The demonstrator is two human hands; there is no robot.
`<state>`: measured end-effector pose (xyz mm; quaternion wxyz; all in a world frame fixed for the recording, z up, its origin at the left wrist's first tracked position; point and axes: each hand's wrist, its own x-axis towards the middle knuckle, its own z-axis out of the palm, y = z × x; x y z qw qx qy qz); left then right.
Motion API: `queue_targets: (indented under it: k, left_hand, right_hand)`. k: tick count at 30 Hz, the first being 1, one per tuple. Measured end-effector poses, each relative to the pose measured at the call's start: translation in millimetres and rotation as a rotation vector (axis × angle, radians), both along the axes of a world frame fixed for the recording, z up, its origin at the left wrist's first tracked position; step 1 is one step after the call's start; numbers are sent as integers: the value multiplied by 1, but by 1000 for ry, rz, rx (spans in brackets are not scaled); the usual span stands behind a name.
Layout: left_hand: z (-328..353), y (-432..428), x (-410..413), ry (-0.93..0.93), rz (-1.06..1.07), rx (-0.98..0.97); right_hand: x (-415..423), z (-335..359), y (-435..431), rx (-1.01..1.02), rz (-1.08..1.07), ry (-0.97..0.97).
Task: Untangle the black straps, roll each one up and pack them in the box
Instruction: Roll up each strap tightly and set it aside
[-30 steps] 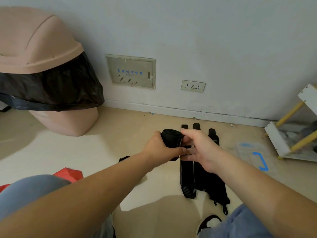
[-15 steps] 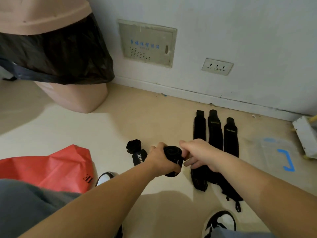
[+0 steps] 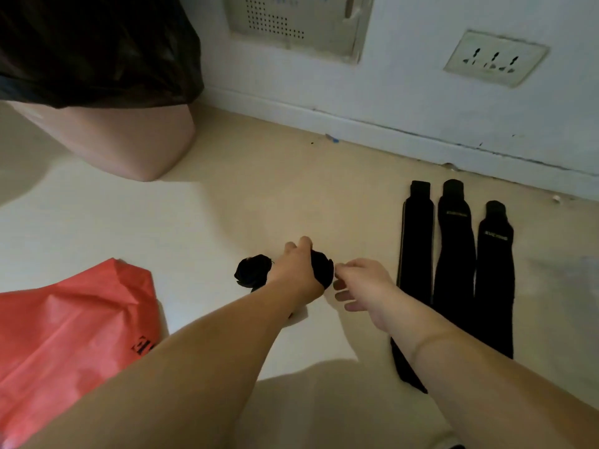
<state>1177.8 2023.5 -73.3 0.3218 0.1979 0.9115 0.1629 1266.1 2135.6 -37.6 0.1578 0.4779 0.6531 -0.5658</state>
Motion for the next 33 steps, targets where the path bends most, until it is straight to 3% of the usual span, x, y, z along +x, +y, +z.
queue_targets:
  k: [3, 8, 13, 17, 20, 24, 27, 30, 33]
  left_hand:
    - [-22, 1, -14, 122, -109, -133]
    - [-40, -3, -16, 266, -310, -401]
    - [-34, 1, -5, 327, -347, -398]
    - [-26, 23, 17, 365, -549, -267]
    - [-25, 48, 44, 255, -700, -205]
    - [-38, 78, 84, -130, -507, -101]
    - [-48, 89, 109, -345, -283, -63]
    - [-63, 97, 126, -456, -46, 23]
    - [-76, 107, 135, -518, 160, 118]
  right_hand:
    - [-2, -33, -7, -56, -112, -39]
    - [7, -61, -16, -63, -115, -41]
    - [27, -58, 17, 7, -186, -31]
    - [73, -60, 50, 220, -232, -93]
    - [107, -66, 63, 343, -220, -211]
    - [127, -88, 68, 167, -246, -258]
    - [130, -101, 68, 133, -381, -271]
    - [130, -107, 71, 167, -426, -336]
    - [134, -114, 78, 75, -526, -273]
